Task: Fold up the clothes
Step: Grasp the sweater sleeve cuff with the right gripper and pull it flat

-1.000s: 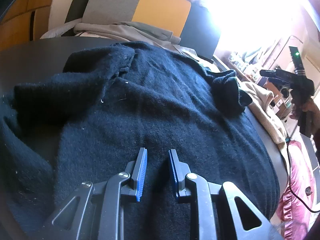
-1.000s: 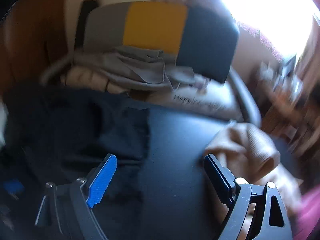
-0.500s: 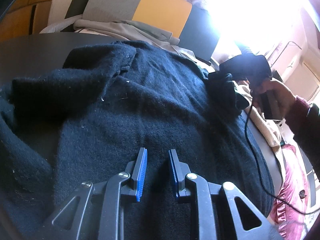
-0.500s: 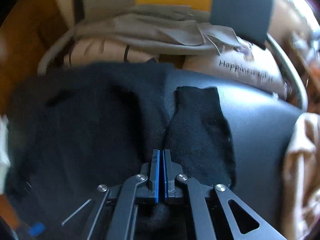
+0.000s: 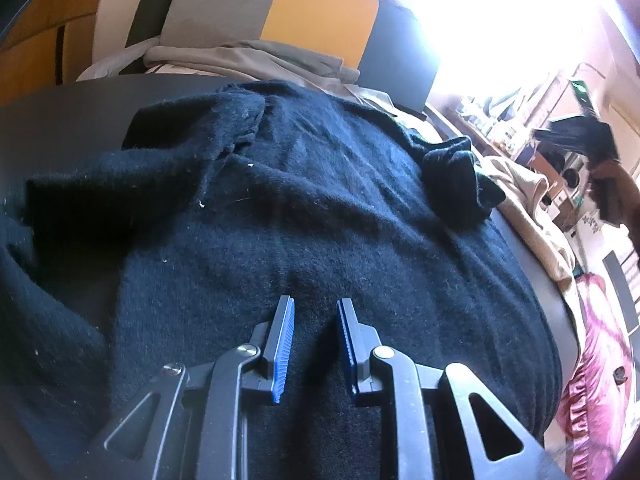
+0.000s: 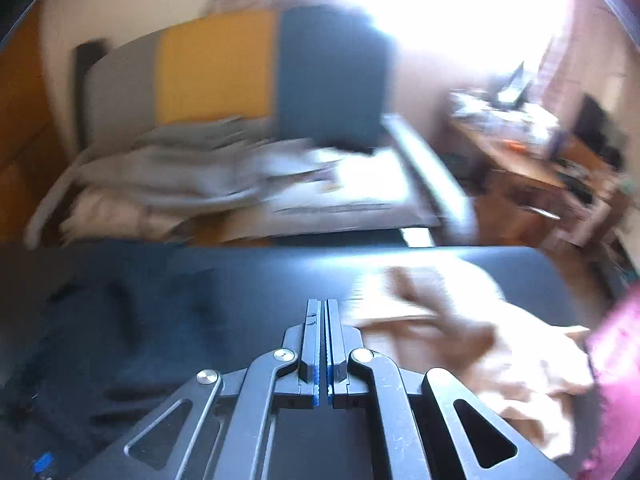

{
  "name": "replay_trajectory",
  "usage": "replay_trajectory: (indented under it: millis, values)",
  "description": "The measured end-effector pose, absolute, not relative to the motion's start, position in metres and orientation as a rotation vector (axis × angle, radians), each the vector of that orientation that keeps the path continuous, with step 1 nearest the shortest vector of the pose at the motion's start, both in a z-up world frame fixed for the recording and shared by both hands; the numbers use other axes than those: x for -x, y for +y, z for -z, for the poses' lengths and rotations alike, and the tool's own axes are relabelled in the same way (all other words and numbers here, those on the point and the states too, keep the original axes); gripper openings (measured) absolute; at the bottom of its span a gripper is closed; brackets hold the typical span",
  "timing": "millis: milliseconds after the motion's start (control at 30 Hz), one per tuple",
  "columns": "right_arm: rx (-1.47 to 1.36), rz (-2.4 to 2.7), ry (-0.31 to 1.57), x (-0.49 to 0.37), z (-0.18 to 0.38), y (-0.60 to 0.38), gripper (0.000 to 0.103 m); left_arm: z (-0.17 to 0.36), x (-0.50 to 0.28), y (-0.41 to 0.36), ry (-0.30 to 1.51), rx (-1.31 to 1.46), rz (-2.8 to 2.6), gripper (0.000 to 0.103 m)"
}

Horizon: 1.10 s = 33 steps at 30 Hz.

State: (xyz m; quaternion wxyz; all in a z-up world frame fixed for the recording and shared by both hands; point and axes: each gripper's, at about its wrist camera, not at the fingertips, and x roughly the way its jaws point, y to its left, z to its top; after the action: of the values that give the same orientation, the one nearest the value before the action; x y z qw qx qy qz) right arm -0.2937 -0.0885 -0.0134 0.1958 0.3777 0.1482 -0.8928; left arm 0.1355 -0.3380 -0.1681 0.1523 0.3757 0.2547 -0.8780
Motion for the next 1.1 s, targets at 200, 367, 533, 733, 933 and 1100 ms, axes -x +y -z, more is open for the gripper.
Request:
replay_trajectory:
  millis: [200,367,533,733,933,1100]
  values:
    - [-1.138,2.490,0.240,0.308,0.007,-0.008,0.008,0.158,-0.119,-0.342,0.702,-1.162,2.482,0.022]
    - [-1.206,2.183,0.196,0.279,0.057,-0.074,0.082,0.145,-0.083,-0.353,0.623,-1.149,2.506,0.022]
    - [-1.303,2.024,0.192,0.270,0.119,-0.162,0.082,0.131,-0.047,-0.364,0.543,-1.134,2.529,0.022]
    - [-1.302,2.075,0.436,0.273,0.160,-0.219,0.080,0.124,0.006,-0.373,0.456,-1.154,2.567,0.022]
    - [-1.275,2.054,0.476,0.270,0.161,-0.220,0.009,0.141,0.073,-0.348,0.413,-1.280,2.655,0.022]
    - [-1.137,2.165,0.542,0.277,0.131,-0.198,0.009,0.152,0.097,-0.324,0.329,-1.319,2.679,0.026]
